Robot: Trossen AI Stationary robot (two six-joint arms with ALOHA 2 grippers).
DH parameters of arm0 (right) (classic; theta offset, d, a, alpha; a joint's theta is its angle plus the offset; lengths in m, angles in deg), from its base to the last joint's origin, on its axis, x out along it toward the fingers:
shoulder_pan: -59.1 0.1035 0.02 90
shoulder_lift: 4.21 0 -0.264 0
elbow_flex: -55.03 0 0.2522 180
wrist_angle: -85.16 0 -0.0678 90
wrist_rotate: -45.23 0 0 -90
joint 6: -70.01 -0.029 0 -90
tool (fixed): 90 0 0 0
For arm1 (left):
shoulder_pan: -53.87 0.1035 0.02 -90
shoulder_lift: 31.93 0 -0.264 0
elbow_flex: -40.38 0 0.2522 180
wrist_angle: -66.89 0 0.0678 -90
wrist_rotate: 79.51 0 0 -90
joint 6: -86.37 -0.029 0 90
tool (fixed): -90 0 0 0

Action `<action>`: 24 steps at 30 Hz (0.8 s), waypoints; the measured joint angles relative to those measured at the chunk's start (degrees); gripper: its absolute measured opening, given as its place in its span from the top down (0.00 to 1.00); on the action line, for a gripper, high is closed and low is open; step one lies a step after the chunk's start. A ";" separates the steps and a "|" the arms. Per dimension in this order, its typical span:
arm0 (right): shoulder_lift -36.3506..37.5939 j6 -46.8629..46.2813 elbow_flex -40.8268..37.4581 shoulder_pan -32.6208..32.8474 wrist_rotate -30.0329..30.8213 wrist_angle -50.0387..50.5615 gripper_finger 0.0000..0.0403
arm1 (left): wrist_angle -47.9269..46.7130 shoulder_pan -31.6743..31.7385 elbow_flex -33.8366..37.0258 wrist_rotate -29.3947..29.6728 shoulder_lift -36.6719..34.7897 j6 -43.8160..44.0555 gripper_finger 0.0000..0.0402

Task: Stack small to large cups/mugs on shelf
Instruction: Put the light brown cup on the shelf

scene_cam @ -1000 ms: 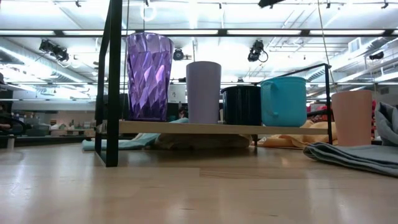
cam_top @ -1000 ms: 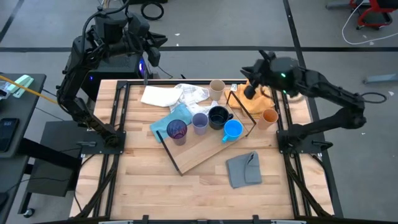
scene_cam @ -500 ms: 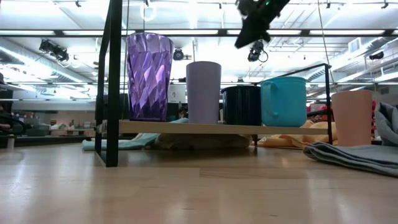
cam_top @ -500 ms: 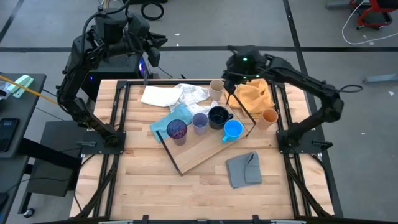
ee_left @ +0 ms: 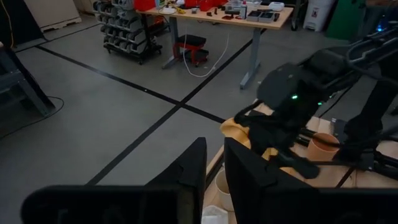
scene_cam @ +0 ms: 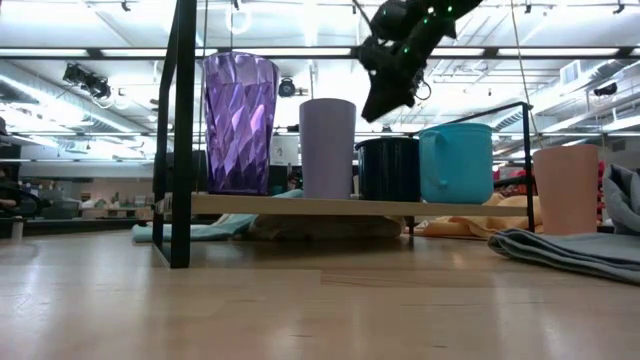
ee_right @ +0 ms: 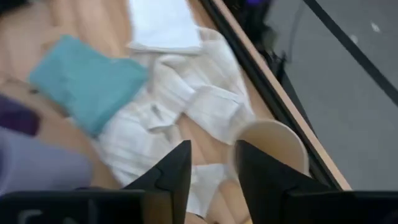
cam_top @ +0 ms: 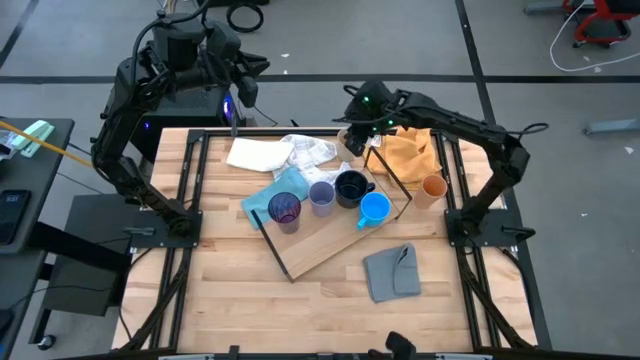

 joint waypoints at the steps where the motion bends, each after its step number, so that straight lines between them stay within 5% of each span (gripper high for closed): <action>1: -0.48 -0.93 0.00 -0.49 0.54 0.06 0.66 | 0.01 0.00 0.00 0.00 0.00 -0.03 0.84; 14: -5.20 -13.07 0.00 -5.30 1.34 2.33 0.68 | 0.01 -0.26 0.00 -0.02 0.00 -1.00 0.85; 24: -6.39 -6.06 0.00 -6.42 1.90 1.51 0.63 | 0.01 -0.74 0.00 0.00 0.00 -1.02 0.85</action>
